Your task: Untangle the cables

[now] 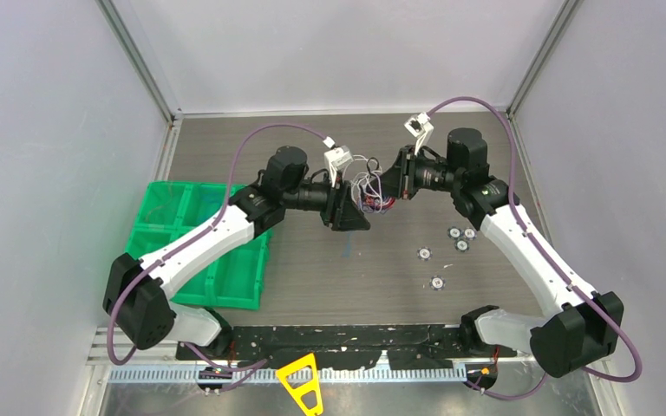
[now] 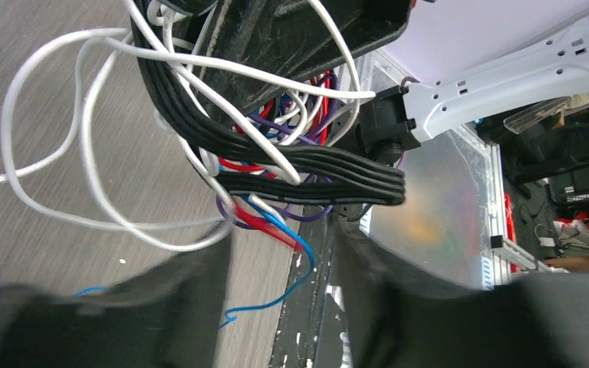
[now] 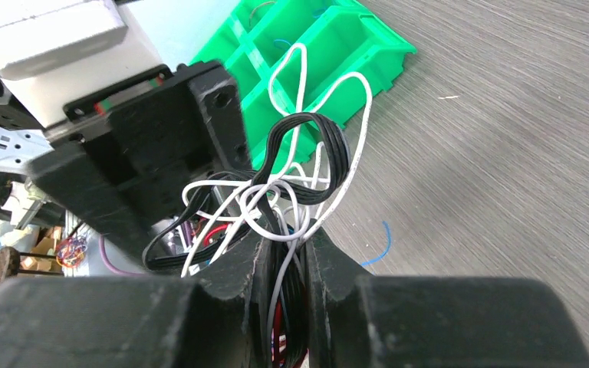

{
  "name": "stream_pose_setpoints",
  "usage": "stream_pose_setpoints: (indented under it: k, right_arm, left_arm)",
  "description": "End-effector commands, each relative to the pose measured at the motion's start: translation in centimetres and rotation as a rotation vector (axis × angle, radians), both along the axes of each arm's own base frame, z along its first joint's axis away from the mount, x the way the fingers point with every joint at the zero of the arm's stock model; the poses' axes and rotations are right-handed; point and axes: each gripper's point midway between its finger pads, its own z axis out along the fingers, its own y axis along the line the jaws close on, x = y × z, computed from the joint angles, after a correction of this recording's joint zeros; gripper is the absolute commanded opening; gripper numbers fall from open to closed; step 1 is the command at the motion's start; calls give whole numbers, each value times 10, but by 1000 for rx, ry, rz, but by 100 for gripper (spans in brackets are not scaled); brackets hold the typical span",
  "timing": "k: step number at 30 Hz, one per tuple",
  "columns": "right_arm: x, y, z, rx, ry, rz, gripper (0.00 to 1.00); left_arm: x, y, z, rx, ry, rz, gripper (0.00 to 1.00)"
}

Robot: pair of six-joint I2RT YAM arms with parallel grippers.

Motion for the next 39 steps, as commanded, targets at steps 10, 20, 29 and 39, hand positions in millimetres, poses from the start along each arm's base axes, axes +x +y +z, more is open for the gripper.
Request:
stream_pose_setpoints:
  k: [10, 20, 29, 39]
  right_arm:
    - [16, -18, -5, -3, -8, -64, 41]
    - [25, -20, -29, -47, -30, -55, 5]
    - [-20, 1, -30, -42, -42, 146, 91]
    - [-35, 58, -34, -89, -206, 256, 100]
  left_arm:
    - [-21, 21, 16, -9, -156, -30, 0]
    - [-16, 35, 29, 9, -235, -15, 0]
    - [-23, 38, 36, 23, -287, -114, 0]
    - [-27, 33, 52, -21, -373, -210, 0]
